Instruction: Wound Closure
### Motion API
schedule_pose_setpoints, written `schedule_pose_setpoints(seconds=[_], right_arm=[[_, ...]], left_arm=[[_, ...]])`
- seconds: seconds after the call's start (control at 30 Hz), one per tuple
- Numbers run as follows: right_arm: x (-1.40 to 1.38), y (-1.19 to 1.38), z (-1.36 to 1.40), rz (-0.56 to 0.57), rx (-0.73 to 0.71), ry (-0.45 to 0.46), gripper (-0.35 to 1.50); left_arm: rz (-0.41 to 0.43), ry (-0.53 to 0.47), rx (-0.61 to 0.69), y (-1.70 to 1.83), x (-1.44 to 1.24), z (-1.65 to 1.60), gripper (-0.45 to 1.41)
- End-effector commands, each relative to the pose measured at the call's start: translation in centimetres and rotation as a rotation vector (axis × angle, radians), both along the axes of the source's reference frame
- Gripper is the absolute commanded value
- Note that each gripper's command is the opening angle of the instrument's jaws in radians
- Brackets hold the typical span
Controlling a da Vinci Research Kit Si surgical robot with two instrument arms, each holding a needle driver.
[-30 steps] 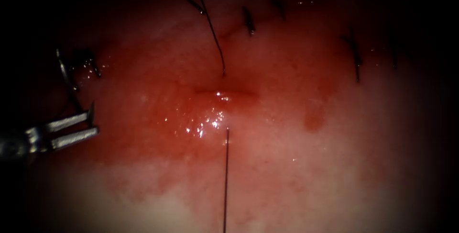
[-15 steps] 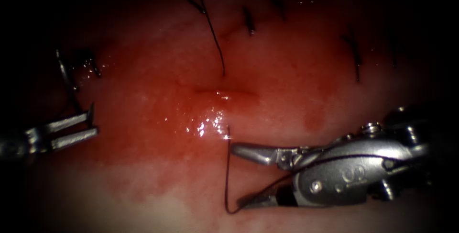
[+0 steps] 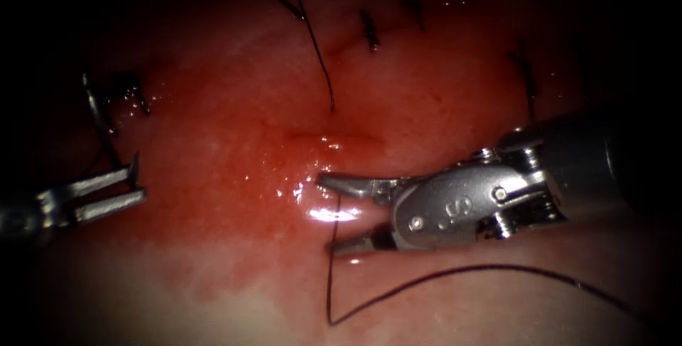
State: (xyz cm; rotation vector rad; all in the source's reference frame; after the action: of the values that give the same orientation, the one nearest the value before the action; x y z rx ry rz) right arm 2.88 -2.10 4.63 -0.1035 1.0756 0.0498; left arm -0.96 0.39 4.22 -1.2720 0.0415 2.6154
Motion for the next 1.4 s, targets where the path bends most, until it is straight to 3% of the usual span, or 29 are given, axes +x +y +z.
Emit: schedule_pose_setpoints(seconds=[0.03,0.17,0.27,0.33,0.4,0.43,0.83,1.07,1.4], right_arm=[[0.05,-0.05,0.07,-0.002,0.002,-0.001,1.43],[0.02,-0.01,0.07,-0.008,0.008,-0.007,1.43],[0.02,-0.01,0.08,-0.002,0.004,-0.001,1.28],[0.03,-0.02,0.08,0.010,0.023,-0.001,0.74],[0.03,-0.03,0.08,0.043,0.079,0.005,-0.22],[0.03,-0.03,0.09,0.081,0.158,0.015,-0.35],[0.02,-0.19,0.08,0.093,0.270,-0.010,-0.35],[-0.11,-0.84,-0.64,0.029,0.278,-0.019,-0.35],[0.01,-1.26,-1.33,-0.055,0.246,-0.017,-0.35]], left_arm=[[0.000,-0.001,0.005,-0.09,-0.06,0.05,-0.45],[0.000,-0.002,0.005,-0.09,-0.06,0.05,-0.45],[0.000,-0.002,0.005,-0.09,-0.06,0.05,-0.45],[0.000,-0.001,0.005,-0.09,-0.06,0.05,-0.45],[-0.004,-0.002,0.009,-0.09,-0.06,0.05,-0.45],[-0.004,-0.002,0.009,-0.09,-0.07,0.05,-0.45],[-0.002,0.000,0.010,-0.09,-0.06,0.06,-0.45],[-0.002,0.000,0.010,-0.09,-0.06,0.06,-0.45],[-0.003,0.000,0.010,-0.10,-0.07,0.06,-0.45]])
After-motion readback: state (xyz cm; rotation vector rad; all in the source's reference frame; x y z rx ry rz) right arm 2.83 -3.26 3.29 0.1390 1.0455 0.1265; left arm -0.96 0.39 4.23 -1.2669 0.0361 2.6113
